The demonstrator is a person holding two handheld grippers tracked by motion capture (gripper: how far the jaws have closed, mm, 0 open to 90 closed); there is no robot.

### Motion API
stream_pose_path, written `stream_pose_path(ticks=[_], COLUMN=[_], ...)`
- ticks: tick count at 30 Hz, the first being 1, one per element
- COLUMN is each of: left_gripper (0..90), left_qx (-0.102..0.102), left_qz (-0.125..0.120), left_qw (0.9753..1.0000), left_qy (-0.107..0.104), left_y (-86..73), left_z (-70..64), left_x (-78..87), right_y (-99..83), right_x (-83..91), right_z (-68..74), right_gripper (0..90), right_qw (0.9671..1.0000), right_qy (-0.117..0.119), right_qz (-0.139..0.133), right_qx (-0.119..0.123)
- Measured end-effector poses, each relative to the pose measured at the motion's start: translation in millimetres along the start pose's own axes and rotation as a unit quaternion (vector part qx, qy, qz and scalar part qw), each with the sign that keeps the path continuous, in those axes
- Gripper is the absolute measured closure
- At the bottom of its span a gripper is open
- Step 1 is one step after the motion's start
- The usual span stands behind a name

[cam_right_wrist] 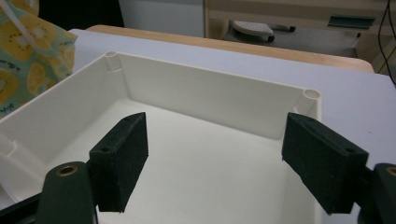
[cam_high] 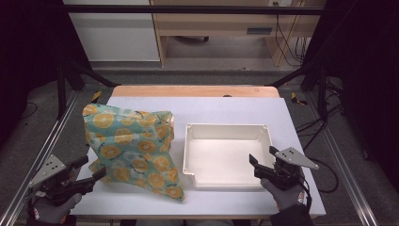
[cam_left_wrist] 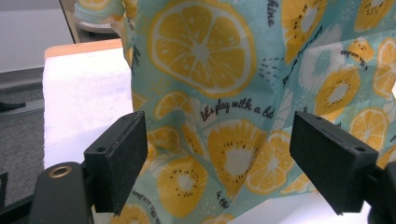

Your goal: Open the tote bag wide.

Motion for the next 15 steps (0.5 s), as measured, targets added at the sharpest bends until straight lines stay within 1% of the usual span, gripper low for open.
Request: stream_pose_path(ticks=[4,6,7,8,9,10,11,15], left_gripper=[19.0,19.1,19.3,19.4,19.5,19.6,19.7,19.8], left_qx=[-0.001,-0.001,-0.001,-0.001,0.0,0.0,-0.001,-0.006], left_qz=[0.002,0.002,0.001,0.001,-0.001,-0.002,-0.002,-0.001], left_qw=[1.0,1.0,1.0,1.0,1.0,1.0,1.0,1.0], left_qy=[0.0,0.0,0.0,0.0,-0.001,-0.002,-0.002,-0.001], left_y=[1.3,1.7,2.9,2.9,4.2,4.9,5.6,8.7], left_z=[-0.5,-0.4,-0.3,-0.3,-1.0,-1.5,-2.0,-4.1], left_x=[-1.1,-0.9,0.0,0.0,0.6,0.7,0.5,0.1], right_y=[3.0,3.9,6.4,6.4,8.2,9.0,9.8,14.5], right_x=[-2.5,-3.1,-4.5,-4.5,-5.9,-6.3,-6.9,-9.3], right_z=[9.0,10.6,15.6,15.6,20.3,22.5,24.4,33.7], right_gripper=[23.3,23.5,23.6,23.6,23.6,23.6,23.7,23.7], right_qw=[1.0,0.9999,0.9999,0.9999,0.9998,0.9997,0.9996,0.9993], right_qy=[0.008,0.009,0.015,0.015,0.018,0.02,0.02,0.03], right_qz=[0.0,0.0,-0.002,-0.002,-0.002,-0.003,-0.002,-0.005], right_qx=[0.004,0.007,0.007,0.007,0.013,0.014,0.02,0.023])
Point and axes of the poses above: each handheld gripper's, and its own axes: x roughly backward along the jaws, y roughly out of its top, z roughly to its left, the point moved 4 cm from there along -x, roughly forward along the jaws, and after that the axes turned 7 degrees about z, right-handed, at the moved point
